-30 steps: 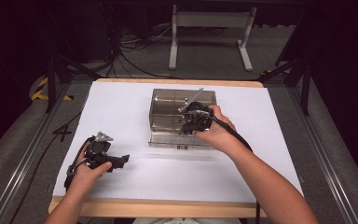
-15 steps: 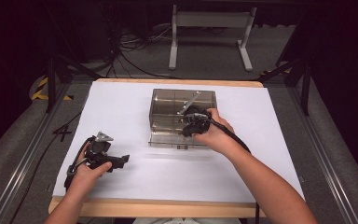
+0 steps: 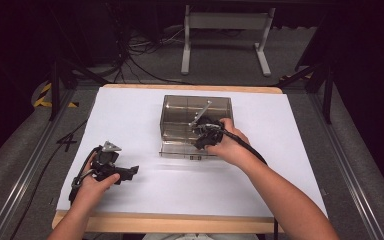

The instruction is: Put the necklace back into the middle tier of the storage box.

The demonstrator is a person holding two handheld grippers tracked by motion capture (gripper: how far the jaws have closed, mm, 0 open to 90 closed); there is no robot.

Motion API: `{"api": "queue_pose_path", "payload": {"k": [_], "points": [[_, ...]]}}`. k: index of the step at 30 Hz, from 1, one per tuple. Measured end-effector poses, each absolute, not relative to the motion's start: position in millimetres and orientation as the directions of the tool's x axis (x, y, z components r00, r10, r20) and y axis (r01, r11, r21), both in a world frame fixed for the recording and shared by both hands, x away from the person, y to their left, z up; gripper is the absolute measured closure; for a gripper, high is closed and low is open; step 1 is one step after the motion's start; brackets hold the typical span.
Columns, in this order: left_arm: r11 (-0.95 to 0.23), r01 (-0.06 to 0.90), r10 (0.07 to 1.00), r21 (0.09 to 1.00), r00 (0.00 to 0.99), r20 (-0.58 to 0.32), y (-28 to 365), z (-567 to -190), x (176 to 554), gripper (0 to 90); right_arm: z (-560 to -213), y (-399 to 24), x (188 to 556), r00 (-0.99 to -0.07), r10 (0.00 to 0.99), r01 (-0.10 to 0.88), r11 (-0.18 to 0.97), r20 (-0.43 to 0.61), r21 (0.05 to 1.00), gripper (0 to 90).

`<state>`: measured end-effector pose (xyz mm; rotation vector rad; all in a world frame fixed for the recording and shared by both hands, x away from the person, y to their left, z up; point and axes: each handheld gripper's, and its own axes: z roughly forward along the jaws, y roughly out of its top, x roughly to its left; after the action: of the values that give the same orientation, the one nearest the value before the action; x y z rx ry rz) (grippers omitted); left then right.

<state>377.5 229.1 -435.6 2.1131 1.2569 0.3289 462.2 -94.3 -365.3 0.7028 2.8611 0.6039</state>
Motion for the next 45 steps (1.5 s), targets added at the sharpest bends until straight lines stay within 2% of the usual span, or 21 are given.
{"api": "queue_pose_path", "payload": {"k": [11, 20, 24, 33, 41, 45], "points": [[-0.33, 0.691, 0.853, 0.643, 0.51, -0.11, 229, -436, 378, 3.9, -373, -93, 464, -0.885, 0.465, 0.416, 0.818, -0.032, 0.397, 78.3], [-0.326, 0.693, 0.855, 0.643, 0.507, -0.113, 228, -436, 377, 3.8, -371, -94, 463, -0.884, 0.466, 0.413, 0.812, -0.032, 0.412, 73.7], [-0.328, 0.693, 0.853, 0.642, 0.509, -0.113, 228, -436, 378, 3.8, -368, -95, 460, -0.884, 0.467, 0.413, 0.808, -0.032, 0.42, 76.3], [-0.331, 0.692, 0.852, 0.642, 0.511, -0.111, 228, -436, 378, 3.8, -357, -99, 451, -0.899, 0.436, 0.379, 0.812, -0.03, 0.445, 90.0], [-0.33, 0.693, 0.853, 0.641, 0.51, -0.111, 228, -436, 378, 3.9, -350, -102, 439, -0.921, 0.389, 0.335, 0.825, -0.028, 0.454, 90.0], [-0.333, 0.692, 0.853, 0.641, 0.511, -0.109, 227, -436, 378, 3.9, -347, -102, 430, -0.941, 0.337, 0.282, 0.838, -0.037, 0.468, 90.0]]}}
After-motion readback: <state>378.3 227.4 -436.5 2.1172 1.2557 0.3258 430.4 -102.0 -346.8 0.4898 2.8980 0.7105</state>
